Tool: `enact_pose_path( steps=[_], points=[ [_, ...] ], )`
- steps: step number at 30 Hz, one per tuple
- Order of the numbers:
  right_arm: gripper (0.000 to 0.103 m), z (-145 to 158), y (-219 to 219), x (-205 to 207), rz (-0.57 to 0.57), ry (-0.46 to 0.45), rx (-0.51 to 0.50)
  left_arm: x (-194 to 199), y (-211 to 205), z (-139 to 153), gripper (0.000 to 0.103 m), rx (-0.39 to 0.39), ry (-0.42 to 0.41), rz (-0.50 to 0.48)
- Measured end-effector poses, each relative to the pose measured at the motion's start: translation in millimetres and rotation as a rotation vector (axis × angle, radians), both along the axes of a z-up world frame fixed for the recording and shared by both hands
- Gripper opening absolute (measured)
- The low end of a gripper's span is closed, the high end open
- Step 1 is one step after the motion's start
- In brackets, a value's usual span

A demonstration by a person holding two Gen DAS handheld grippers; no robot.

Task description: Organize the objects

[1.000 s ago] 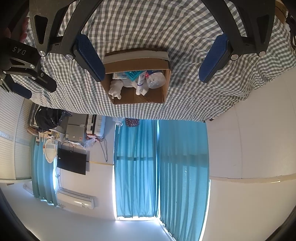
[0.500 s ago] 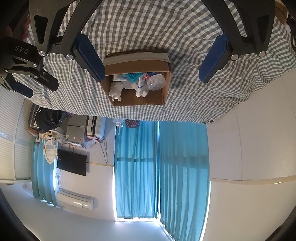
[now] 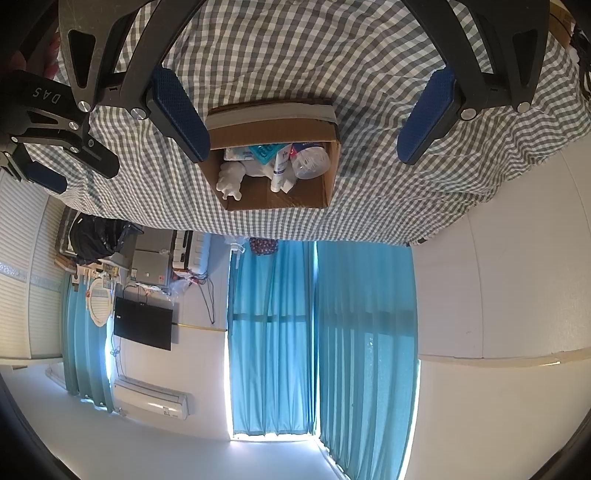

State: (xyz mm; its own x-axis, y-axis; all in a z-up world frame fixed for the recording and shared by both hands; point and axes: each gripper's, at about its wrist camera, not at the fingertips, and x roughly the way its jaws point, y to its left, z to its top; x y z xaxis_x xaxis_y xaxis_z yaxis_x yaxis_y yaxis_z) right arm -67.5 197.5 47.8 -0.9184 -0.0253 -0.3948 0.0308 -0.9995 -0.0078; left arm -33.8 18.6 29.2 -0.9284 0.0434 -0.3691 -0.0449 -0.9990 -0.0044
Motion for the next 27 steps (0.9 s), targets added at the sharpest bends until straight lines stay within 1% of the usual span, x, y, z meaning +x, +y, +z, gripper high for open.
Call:
enact_pose_path(
  steps=[19,22,27],
  points=[
    [0.103,-1.3,-1.9,1.0,0.001,-0.013,0.000,0.6,-1.9,3.7,0.103,-0.006,0.002,-0.004],
    [0.103,-0.9,-1.6,1.9,0.003,-0.011,-0.001,-1.0,-2.4,2.1,0.103,-0.012,-0.013,0.001],
    [0.103,-1.6,-1.5,2.7,0.001,-0.016,-0.003,-0.4,-3.2,0.1,0.103,-0.025,-0.009,0.006]
  ],
)
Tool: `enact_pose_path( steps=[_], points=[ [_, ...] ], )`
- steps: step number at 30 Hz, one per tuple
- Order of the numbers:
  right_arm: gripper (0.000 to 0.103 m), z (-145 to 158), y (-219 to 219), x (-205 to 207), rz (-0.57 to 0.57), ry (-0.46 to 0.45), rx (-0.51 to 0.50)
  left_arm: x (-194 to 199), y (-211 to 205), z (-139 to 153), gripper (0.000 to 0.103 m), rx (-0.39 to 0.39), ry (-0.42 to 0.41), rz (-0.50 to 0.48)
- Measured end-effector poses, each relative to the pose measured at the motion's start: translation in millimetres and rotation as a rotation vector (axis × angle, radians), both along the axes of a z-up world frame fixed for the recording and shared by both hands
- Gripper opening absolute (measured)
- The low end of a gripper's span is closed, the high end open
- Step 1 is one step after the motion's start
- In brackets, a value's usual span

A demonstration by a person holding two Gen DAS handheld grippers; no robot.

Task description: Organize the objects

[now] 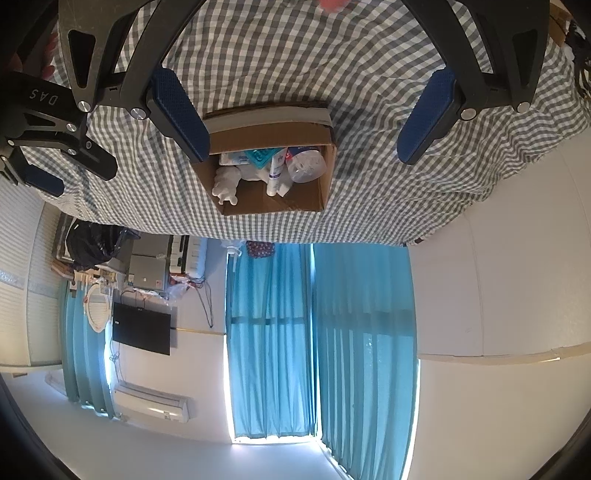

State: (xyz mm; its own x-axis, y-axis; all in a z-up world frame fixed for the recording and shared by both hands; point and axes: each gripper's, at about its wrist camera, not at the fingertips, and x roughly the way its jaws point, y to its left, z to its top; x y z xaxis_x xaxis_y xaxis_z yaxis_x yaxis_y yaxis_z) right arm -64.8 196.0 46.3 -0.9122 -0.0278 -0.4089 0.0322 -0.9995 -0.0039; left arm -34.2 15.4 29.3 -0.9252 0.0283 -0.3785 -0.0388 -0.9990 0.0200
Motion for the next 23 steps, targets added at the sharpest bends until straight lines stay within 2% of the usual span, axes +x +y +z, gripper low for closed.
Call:
enact_pose_path(
  steps=[20,23],
  points=[
    [0.103,-4.4,-2.8,-2.6,-0.002,-0.010,0.004,-2.9,-1.8,-3.2,0.103,0.001,-0.024,-0.009],
    [0.103,-4.5,-2.8,-2.5,-0.002,-0.009,0.004,-1.1,-2.6,-3.4,0.103,0.005,-0.008,-0.006]
  ],
)
